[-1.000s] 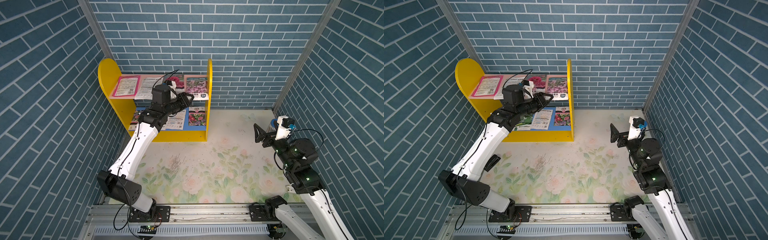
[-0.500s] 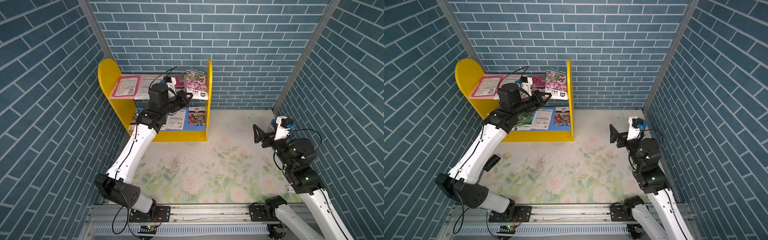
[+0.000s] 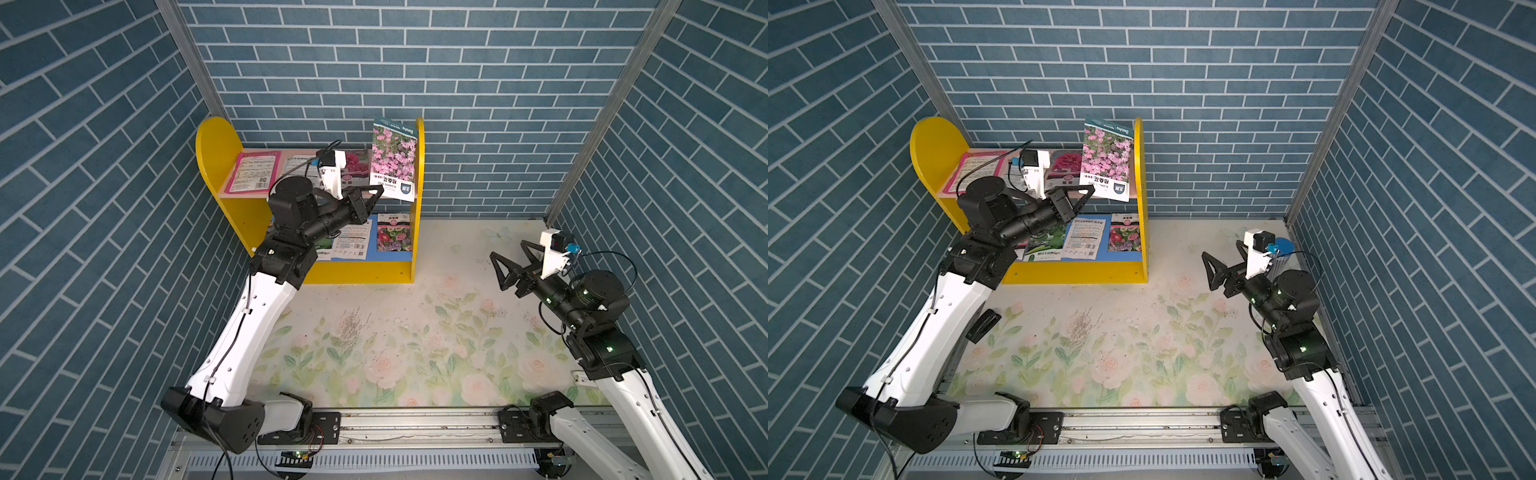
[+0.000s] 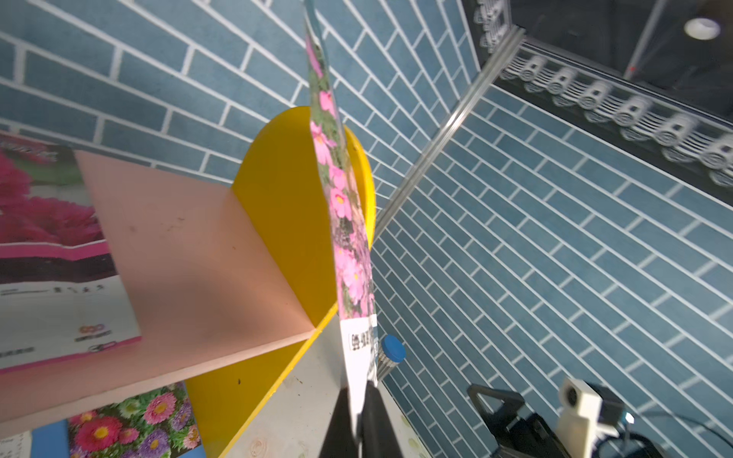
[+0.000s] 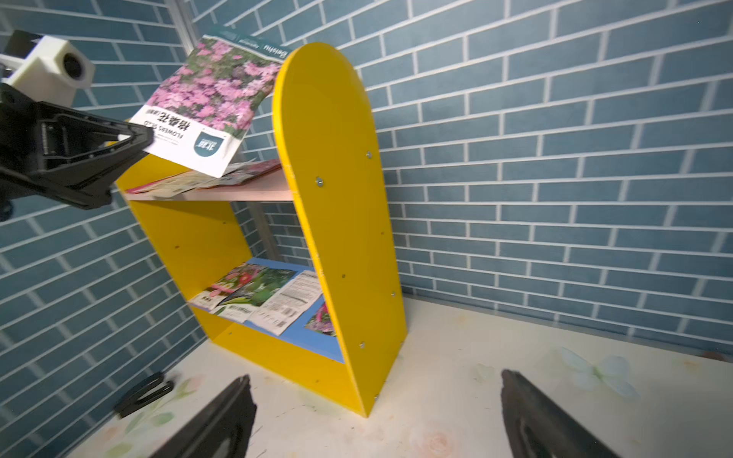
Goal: Take the seed bag off the shelf
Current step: Pick up the seed packet from the shelf.
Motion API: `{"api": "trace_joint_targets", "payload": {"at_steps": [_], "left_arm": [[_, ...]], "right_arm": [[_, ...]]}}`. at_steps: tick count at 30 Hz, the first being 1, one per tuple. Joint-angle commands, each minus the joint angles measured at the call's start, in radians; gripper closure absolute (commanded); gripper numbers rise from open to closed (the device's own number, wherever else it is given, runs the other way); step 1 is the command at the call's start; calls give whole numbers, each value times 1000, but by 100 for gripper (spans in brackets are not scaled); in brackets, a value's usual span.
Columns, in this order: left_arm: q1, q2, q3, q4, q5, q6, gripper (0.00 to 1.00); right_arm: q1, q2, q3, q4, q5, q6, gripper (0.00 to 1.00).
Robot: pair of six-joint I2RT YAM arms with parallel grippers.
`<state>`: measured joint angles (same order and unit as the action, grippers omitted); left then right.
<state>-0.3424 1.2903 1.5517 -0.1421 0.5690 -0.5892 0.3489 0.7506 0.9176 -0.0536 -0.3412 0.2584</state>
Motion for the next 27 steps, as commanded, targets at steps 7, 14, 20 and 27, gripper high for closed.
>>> {"api": "trace_joint_targets", "payload": {"at_steps": [7, 14, 20, 27], "left_arm": [[-108, -137, -175, 247, 230, 63, 100], [-276, -154, -288, 435, 202, 26, 100], [-362, -154, -363, 575, 165, -18, 100], [-423, -109, -345, 590, 156, -12, 100]], "right_arm": [[5, 83, 89, 371, -487, 309, 6], [5, 123, 109, 618, -568, 496, 12], [5, 136, 109, 755, -570, 595, 23], [5, 138, 110, 793, -571, 629, 67]]}}
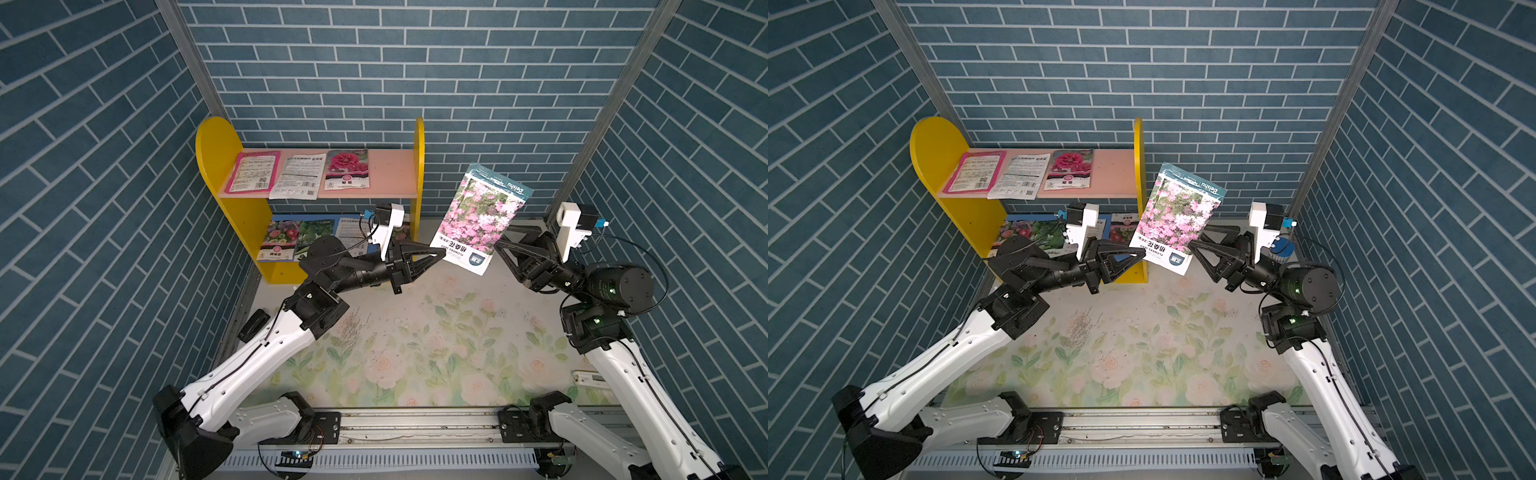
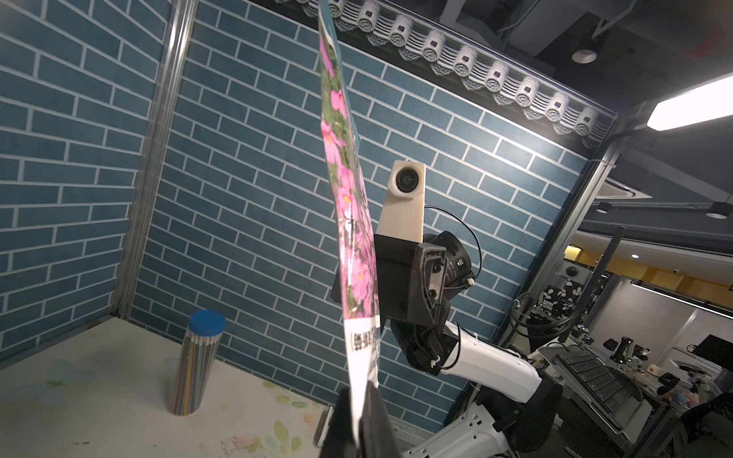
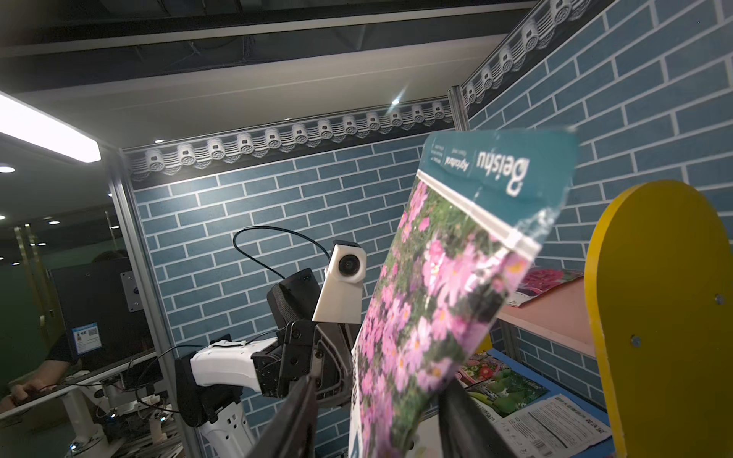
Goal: Take the seed bag off the shelf
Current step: Pick up the seed packet from the shelf.
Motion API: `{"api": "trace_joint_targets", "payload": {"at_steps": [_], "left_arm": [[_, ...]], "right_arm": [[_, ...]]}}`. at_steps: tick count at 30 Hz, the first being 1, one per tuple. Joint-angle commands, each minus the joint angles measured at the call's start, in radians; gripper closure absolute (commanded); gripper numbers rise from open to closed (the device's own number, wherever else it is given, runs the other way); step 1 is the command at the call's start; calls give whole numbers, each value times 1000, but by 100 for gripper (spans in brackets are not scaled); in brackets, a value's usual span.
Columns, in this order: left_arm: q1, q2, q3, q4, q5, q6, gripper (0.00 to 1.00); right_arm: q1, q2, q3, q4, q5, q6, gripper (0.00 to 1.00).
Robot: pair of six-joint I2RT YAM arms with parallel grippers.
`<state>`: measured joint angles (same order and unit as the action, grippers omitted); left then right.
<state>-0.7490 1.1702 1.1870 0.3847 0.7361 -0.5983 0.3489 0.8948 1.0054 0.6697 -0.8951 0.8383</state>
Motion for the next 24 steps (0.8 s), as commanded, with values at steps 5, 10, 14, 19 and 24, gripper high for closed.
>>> {"api": "trace_joint_targets", "payload": {"at_steps": [5, 10, 14, 19, 24], "left_arm": [[-19, 20, 46, -11, -12, 44, 77], [-19, 16, 114, -219, -66, 183, 15], [-17, 16, 192, -359, -75, 289, 13], [-15, 65, 303, -514, -43, 377, 16], [-16, 124, 344, -559, 68, 368, 27]], "right_arm": [[5, -20, 23, 15, -8, 29, 100], [5, -53, 28, -115, -17, -33, 100], [5, -74, 36, -220, -68, -82, 100], [6, -68, 45, -283, -175, -88, 100], [5, -72, 80, -449, -193, -195, 100]]}}
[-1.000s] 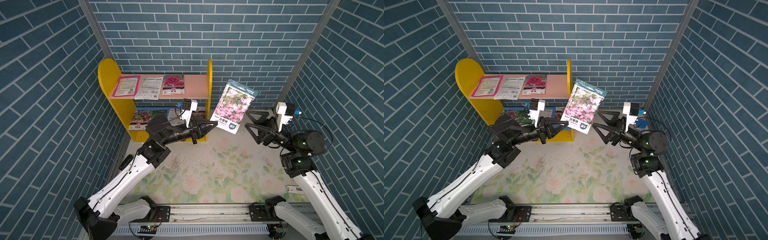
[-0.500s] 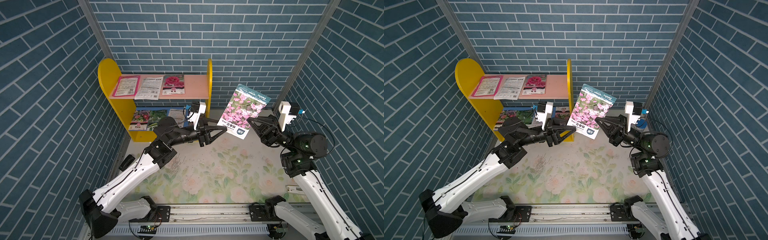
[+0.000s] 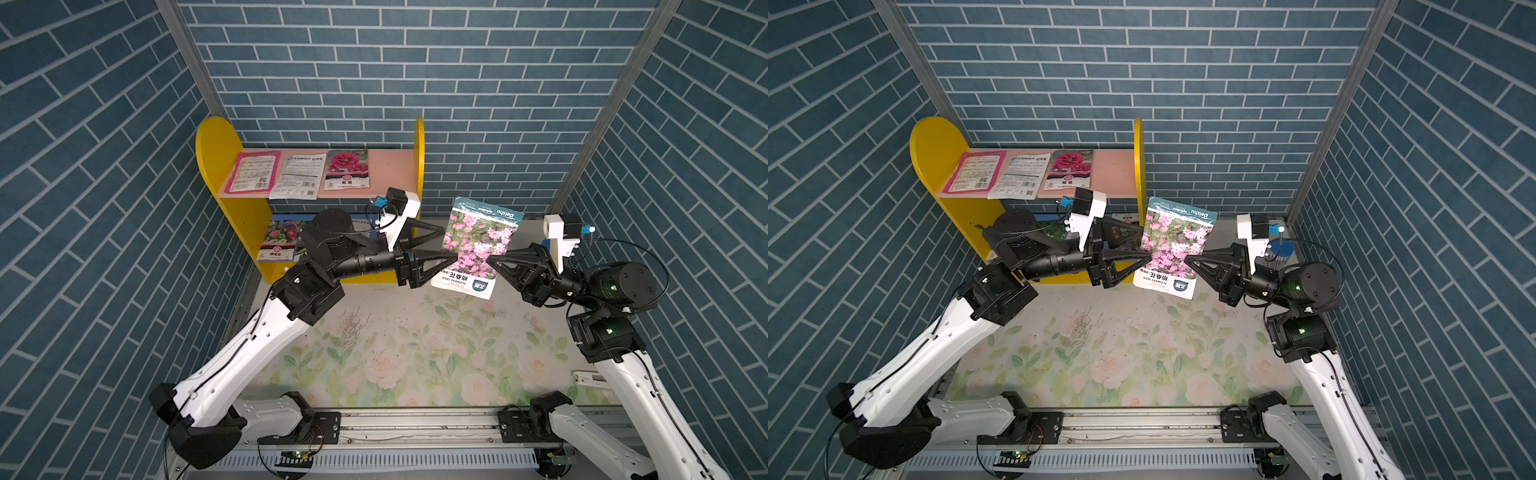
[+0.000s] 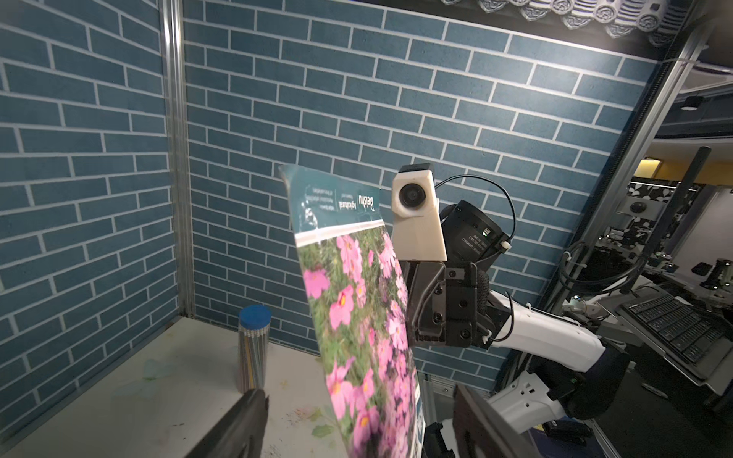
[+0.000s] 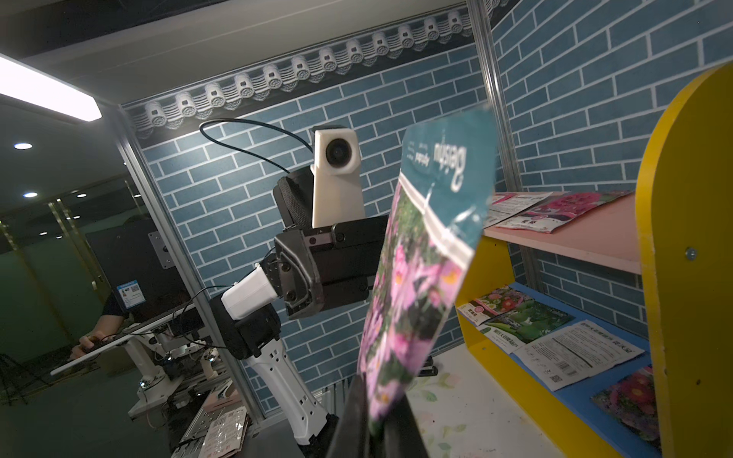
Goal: Take the seed bag off the shelf
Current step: Pick up the seed packet from the shelf.
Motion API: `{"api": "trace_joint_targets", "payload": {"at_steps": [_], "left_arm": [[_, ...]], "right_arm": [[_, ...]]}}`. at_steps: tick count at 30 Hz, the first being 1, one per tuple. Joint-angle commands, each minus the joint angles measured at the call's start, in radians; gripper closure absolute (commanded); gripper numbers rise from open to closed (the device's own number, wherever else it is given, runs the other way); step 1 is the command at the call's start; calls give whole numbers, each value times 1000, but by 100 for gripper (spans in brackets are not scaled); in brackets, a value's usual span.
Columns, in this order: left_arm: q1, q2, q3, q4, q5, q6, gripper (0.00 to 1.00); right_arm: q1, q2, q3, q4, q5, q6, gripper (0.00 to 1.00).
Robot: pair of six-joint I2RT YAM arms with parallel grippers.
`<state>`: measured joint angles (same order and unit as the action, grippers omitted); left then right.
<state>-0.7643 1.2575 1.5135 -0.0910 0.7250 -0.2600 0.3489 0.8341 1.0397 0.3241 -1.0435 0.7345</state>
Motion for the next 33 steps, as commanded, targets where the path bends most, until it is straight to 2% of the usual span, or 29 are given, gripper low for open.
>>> {"api": "trace_joint_targets", "payload": {"at_steps": [1, 3, 7, 12, 15, 16, 18, 22, 24, 27, 30, 33], "left_arm": [[0, 50, 22, -95, 94, 23, 29], [0, 71, 30, -109, 117, 13, 38], [0, 90, 24, -111, 155, -4, 67], [0, 70, 9, -85, 165, -19, 89], [0, 65, -5, -61, 181, -40, 99], [0, 64, -11, -54, 183, -45, 100], [0, 55, -32, -33, 179, -58, 100], [1, 46, -72, -9, 127, -81, 100], [2, 51, -96, 8, 62, -113, 100], [0, 73, -151, 80, 15, -182, 100], [-1, 103, -224, 187, 1, -248, 100], [-6, 133, -281, 275, -50, -306, 100]], "right_arm": [[5, -13, 48, -120, -45, -104, 100], [5, -15, 51, -144, -49, -122, 100], [5, -16, 68, -261, -9, -204, 100], [5, -24, 75, -346, 27, -276, 100], [5, -27, 95, -448, 97, -346, 100], [5, -27, 107, -488, 127, -370, 98], [5, -33, 131, -585, 226, -425, 74], [5, -60, 151, -714, 381, -476, 42], [5, -75, 169, -797, 487, -499, 27], [5, -98, 199, -908, 614, -511, 14], [5, -103, 215, -1000, 685, -506, 2], [5, -106, 215, -1078, 726, -484, 0]]}}
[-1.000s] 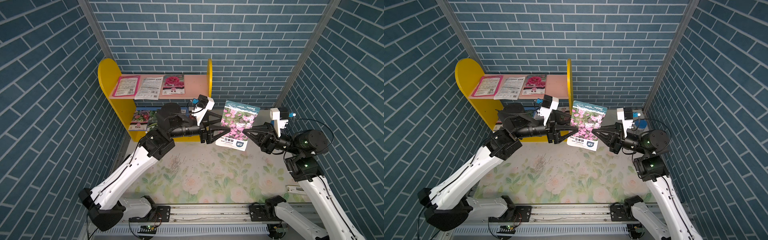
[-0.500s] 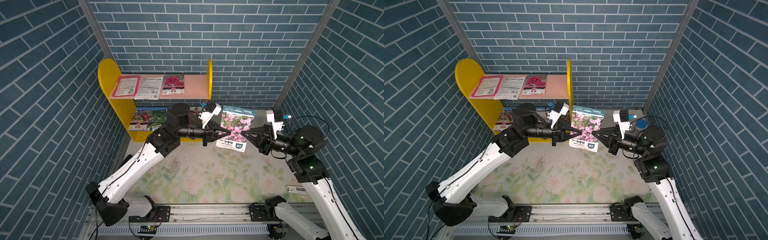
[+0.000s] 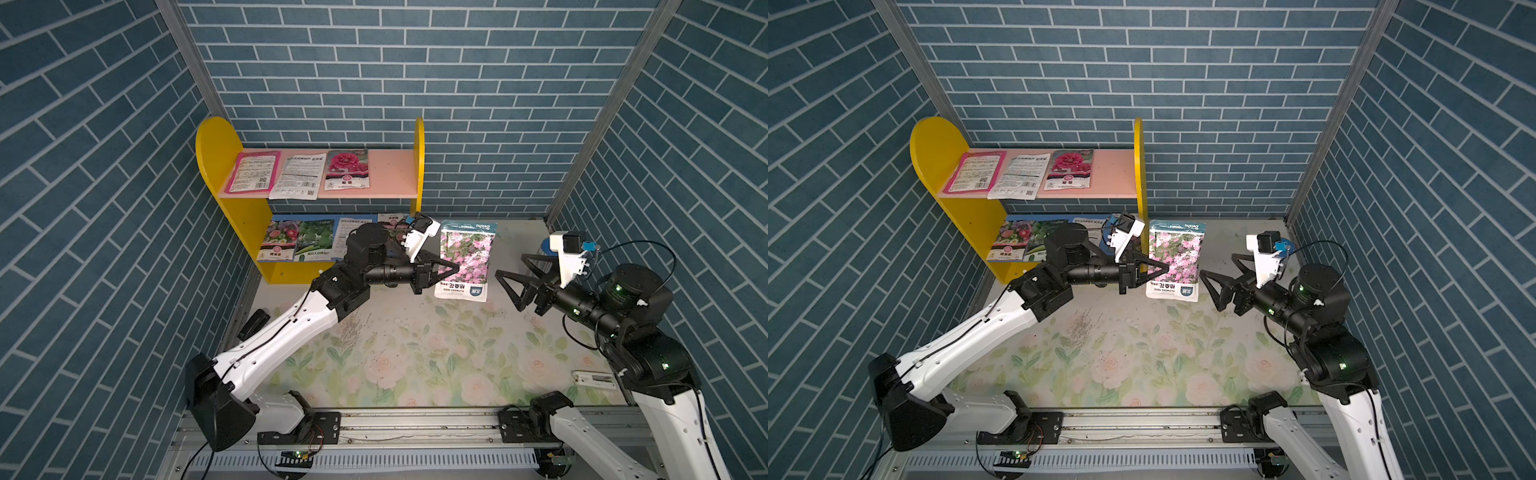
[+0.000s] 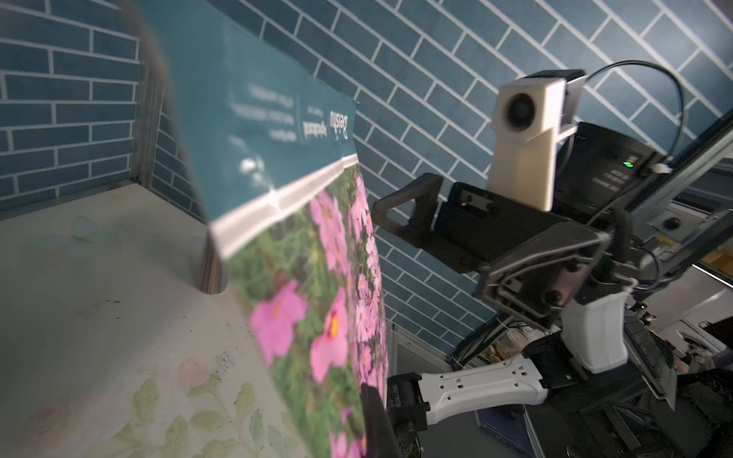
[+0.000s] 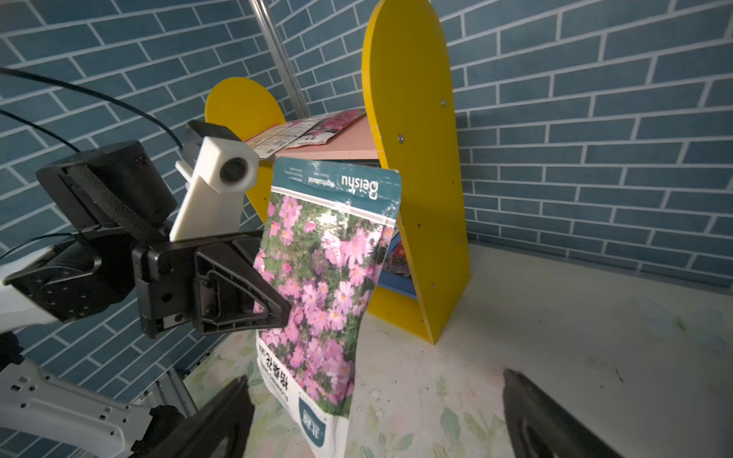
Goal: Take the seed bag off the shelf
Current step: Pick up the seed packet from the shelf, then place the seed packet at the center of the board.
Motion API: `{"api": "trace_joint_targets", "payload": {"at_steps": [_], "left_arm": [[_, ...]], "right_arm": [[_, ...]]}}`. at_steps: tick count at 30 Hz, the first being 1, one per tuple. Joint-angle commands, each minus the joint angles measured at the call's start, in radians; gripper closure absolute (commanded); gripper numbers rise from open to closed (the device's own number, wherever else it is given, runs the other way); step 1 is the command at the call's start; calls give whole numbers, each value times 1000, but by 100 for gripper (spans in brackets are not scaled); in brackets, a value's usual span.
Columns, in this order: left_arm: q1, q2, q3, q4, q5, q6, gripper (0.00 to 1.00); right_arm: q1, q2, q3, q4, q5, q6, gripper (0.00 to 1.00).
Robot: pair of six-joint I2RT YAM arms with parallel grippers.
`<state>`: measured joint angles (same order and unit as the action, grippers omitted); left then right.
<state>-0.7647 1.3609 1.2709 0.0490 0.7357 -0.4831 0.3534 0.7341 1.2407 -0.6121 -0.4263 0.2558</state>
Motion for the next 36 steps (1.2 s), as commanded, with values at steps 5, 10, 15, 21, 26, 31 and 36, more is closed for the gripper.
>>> {"api": "trace_joint_targets", "payload": {"at_steps": [5, 10, 15, 21, 26, 31, 36], "left_arm": [[-40, 112, -96, 247, -135, -147, 100], [-72, 260, -110, 388, -156, -242, 100], [-116, 422, -56, 445, -187, -293, 100], [-140, 586, 34, 424, -209, -352, 100], [-140, 710, 70, 467, -185, -427, 100], [-140, 822, 152, 462, -174, -480, 100], [-149, 915, 260, 412, -173, -497, 100]], "right_arm": [[1, -52, -54, -204, 119, 12, 0], [1, -85, -124, -230, 131, 41, 0], [0, -90, -133, -284, 192, 49, 0], [1, -94, -141, -345, 328, 74, 0], [1, -117, -177, -335, 345, 86, 0], [1, -112, -199, -340, 382, 88, 0], [0, -113, -208, -352, 405, 97, 0]]}}
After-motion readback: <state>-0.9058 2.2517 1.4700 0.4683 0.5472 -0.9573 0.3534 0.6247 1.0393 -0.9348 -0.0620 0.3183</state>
